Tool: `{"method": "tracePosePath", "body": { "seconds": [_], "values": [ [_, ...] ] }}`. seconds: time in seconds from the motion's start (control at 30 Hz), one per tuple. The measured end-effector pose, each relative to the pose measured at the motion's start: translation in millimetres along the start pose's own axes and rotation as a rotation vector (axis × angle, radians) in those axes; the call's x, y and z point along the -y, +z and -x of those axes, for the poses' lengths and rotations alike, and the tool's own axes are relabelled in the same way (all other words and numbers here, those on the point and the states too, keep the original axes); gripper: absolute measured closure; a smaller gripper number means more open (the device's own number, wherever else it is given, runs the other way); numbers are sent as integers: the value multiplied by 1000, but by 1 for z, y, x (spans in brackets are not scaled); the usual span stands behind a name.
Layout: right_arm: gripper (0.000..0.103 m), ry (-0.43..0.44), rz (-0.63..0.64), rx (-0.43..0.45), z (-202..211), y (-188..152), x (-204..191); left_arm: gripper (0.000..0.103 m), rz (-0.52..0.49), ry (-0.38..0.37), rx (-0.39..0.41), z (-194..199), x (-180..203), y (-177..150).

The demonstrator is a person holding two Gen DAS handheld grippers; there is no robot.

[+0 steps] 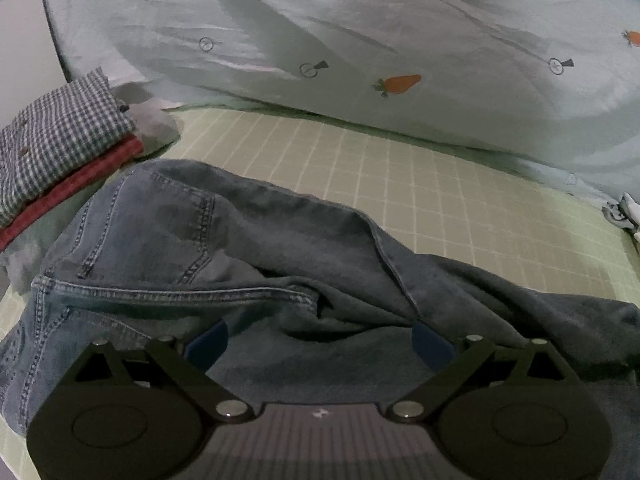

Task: Fold clothes
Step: 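Carry the held hem over the other leg with the right gripper and release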

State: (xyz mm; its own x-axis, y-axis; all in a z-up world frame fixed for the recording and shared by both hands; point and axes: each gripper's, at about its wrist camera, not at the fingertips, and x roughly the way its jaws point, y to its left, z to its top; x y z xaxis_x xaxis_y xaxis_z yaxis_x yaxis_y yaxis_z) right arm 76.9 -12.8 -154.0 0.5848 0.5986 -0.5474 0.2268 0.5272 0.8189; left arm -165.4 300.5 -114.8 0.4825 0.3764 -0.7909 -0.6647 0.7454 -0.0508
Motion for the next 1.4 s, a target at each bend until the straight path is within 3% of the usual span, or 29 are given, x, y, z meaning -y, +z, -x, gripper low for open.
{"method": "tracePosePath", "body": {
  "seconds": [0.13, 0.27, 0.3, 0.4, 0.43, 0.5, 0.6, 0.7, 0.83, 0.97, 1.17, 1.2, 1.3, 1.4],
  "values": [
    [101, 30, 183, 40, -24, 25, -68, 5, 5, -17, 29, 2, -4, 3],
    [100, 76, 346, 20, -87, 39, -135, 5, 33, 0, 43, -4, -10, 9],
    [98, 50, 394, -3, -105, 40, -143, 5, 44, 6, 41, -5, -12, 10],
    [80, -10, 411, -50, -127, 39, -153, 5, 77, 16, 39, -7, -19, 9],
    [57, 6, 430, -42, -123, 35, -148, 5, 84, 19, 33, -8, -20, 8],
    [42, 15, 469, -20, -116, 30, -136, 5, 98, 30, 11, -14, -23, 6],
    [43, -71, 474, -15, -109, 21, -102, 5, 116, 33, -34, -25, -25, 6],
    [52, -168, 383, -32, -103, 23, -59, 5, 99, 9, -46, -30, -18, 9],
    [53, -270, 319, -45, -107, 23, -19, 5, 43, -12, -44, -31, -4, 12],
    [51, -265, 277, -49, -121, 20, -7, 5, 13, -14, -49, -31, 3, 11],
    [49, -324, 474, 16, -150, 7, -34, 5, 13, 8, -42, -26, 3, 11],
    [51, -335, 515, 24, -155, 5, -39, 5, 16, 11, -41, -25, 3, 11],
    [84, -322, 599, 27, -160, 3, -45, 5, 24, 21, -36, -23, 2, 11],
    [86, -286, 590, 67, -147, 4, -48, 5, 25, 26, -27, -20, 1, 12]
  ]
}}
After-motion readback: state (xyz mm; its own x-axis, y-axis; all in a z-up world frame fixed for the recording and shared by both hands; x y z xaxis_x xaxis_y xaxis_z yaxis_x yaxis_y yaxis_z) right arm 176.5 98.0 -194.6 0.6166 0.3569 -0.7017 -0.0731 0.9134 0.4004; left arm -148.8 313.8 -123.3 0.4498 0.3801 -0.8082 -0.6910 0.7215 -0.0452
